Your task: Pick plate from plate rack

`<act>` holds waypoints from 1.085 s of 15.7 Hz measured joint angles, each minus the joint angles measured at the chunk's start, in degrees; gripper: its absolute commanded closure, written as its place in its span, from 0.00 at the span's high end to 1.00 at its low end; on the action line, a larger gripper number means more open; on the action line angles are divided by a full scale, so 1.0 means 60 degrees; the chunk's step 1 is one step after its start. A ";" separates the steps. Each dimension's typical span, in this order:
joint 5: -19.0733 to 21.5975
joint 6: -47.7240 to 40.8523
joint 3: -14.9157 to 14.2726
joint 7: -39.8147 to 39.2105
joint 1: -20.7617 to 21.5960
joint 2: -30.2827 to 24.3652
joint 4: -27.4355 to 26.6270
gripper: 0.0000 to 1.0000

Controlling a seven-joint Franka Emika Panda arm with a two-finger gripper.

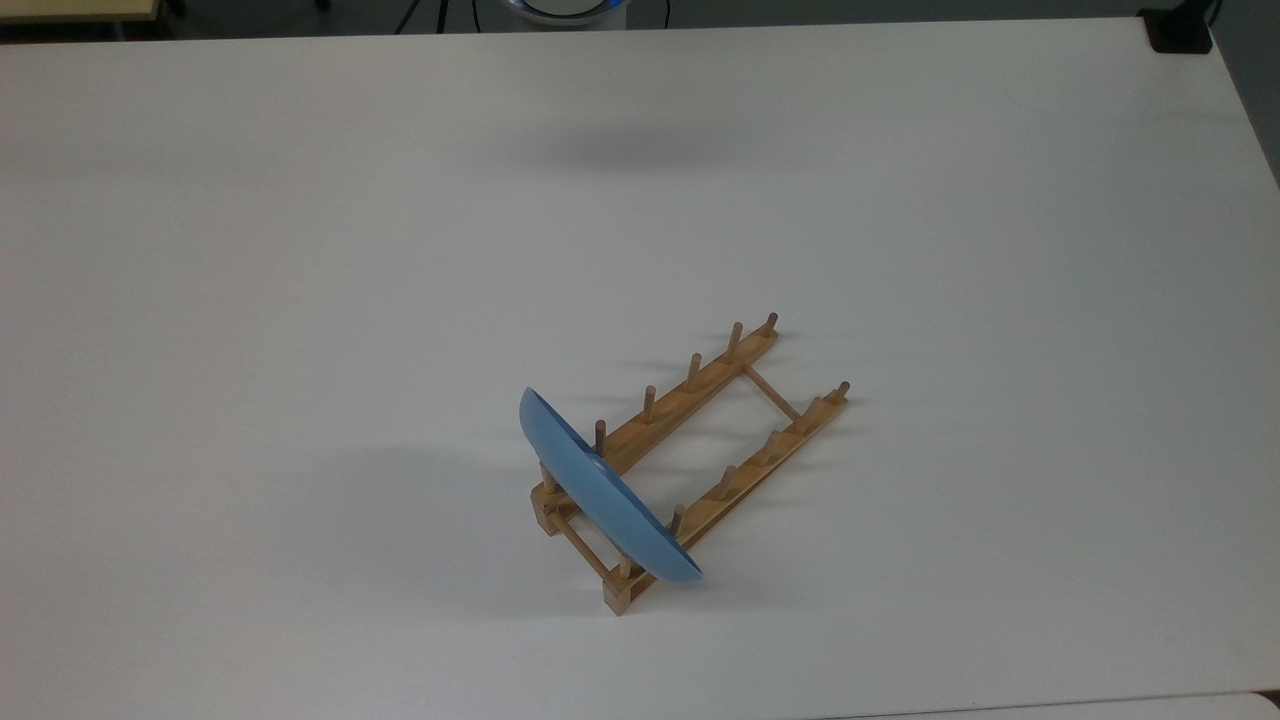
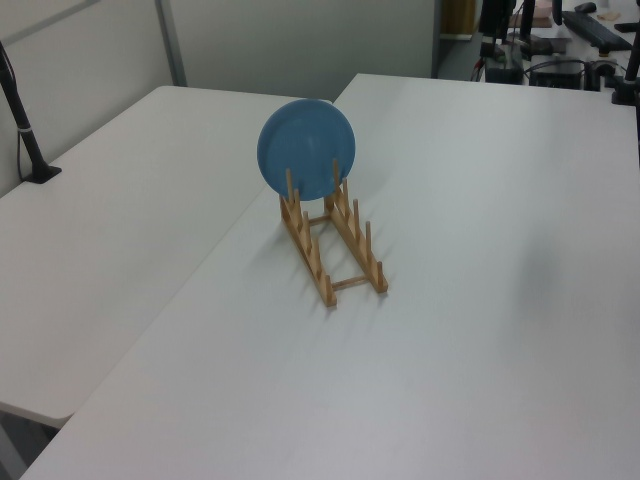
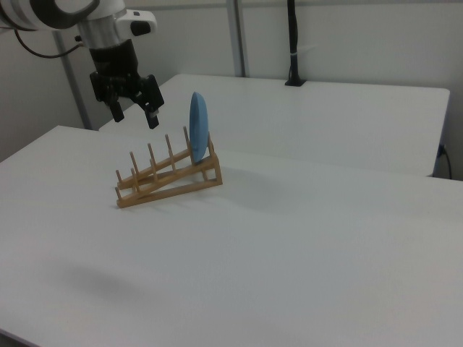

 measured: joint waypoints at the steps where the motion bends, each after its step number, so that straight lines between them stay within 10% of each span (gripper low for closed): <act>1: 0.0000 0.0000 0.0000 0.0000 0.0000 0.0002 0.0000 1.00; 10: -0.0007 0.0554 0.0001 -0.2763 -0.0023 0.0665 0.0099 1.00; 17: -0.0008 0.3987 -0.0002 -0.1169 -0.0027 0.1400 0.0165 1.00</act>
